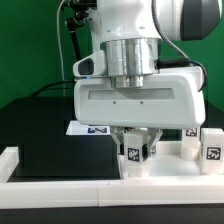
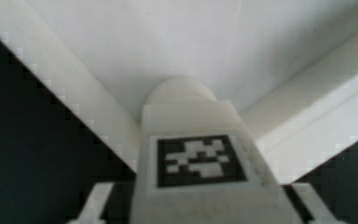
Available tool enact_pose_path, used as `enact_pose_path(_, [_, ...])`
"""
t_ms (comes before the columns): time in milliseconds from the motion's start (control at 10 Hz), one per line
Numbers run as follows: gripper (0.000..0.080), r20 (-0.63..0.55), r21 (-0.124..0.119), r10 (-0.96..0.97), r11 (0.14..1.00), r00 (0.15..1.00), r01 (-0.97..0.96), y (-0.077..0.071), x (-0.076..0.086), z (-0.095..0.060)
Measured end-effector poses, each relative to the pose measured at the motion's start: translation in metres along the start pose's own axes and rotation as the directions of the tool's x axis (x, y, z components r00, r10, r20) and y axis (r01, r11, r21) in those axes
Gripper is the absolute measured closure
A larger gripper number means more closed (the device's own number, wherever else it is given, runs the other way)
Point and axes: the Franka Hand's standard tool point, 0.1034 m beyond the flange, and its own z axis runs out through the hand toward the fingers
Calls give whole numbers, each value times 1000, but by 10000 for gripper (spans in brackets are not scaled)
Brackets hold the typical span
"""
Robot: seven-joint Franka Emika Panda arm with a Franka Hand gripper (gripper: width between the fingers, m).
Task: Assemble square table
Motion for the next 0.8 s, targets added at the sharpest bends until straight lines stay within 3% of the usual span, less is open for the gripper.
enact_pose_path(300, [513,10,-8,262,965,965,-262,2,0,0])
enact_pose_path(500, [516,41,-44,515,857,856,-513,3,-2,0])
enact_pose_path(600, [517,53,-68,611,792,790,-607,2,-2,0])
enact_pose_path(800, [517,112,-132,850,526,514,-840,-2,-2,-3])
